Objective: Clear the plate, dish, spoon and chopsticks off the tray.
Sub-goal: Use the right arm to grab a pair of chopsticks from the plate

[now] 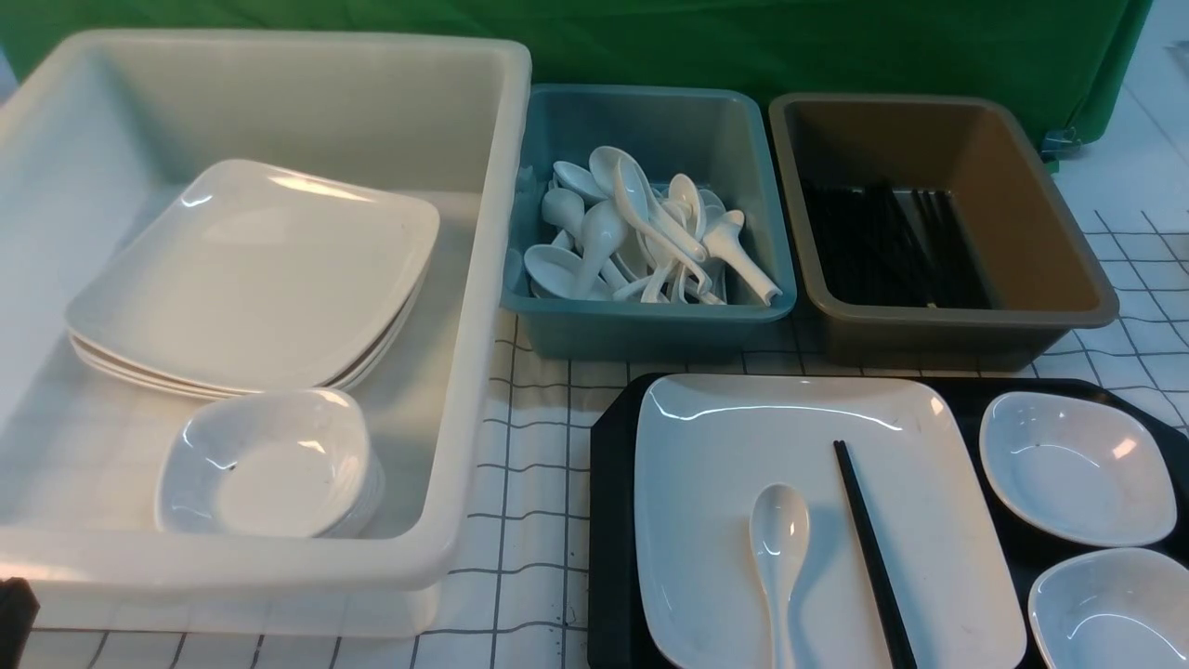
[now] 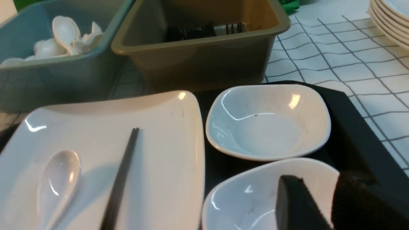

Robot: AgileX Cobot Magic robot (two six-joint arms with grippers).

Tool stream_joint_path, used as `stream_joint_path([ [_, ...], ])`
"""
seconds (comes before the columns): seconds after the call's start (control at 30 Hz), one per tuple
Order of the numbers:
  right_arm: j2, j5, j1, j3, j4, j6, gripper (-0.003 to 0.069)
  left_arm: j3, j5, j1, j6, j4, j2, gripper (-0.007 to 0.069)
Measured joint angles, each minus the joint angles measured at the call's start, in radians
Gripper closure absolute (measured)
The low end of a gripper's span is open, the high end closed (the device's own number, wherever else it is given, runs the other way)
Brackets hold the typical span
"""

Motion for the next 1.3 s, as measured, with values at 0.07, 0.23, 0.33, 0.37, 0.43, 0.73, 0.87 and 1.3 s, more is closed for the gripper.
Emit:
stream_joint_path([
  [0.07, 0.000, -0.017, 0.000, 0.003, 0.105, 0.172, 0.0415, 0.000, 0.000, 0.000, 0.000, 0.000, 0.000, 0.0603],
  [0.23, 0.000, -0.027, 0.000, 0.008, 0.284, 0.483, 0.0415, 0.000, 0.000, 0.000, 0.000, 0.000, 0.000, 0.0603],
  [0.33, 0.000, -0.027, 0.000, 0.008, 0.303, 0.545, 0.0415, 0.000, 0.000, 0.000, 0.000, 0.000, 0.000, 0.0603],
  [0.37, 0.000, -0.030, 0.000, 0.008, 0.308, 0.557, 0.0415, 0.000, 0.000, 0.000, 0.000, 0.000, 0.000, 0.0603],
  [0.43, 0.000, -0.033, 0.001, 0.009, 0.339, 0.562, 0.0429, 0.000, 0.000, 0.000, 0.000, 0.000, 0.000, 0.0603],
  [0.73, 0.045, -0.010, 0.121, -0.364, 0.473, 0.007, 0.0629, 0.000, 0.001, 0.000, 0.000, 0.000, 0.000, 0.0603],
  [0.87, 0.309, 0.215, 0.155, -0.614, 0.339, -0.125, 0.0629, 0.000, 0.001, 0.000, 0.000, 0.000, 0.000, 0.0603],
  [1.3, 1.226, 0.710, 0.283, -0.782, 0.198, -0.179, 0.0465, 0.000, 0.002, 0.000, 0.000, 0.000, 0.000, 0.0603],
])
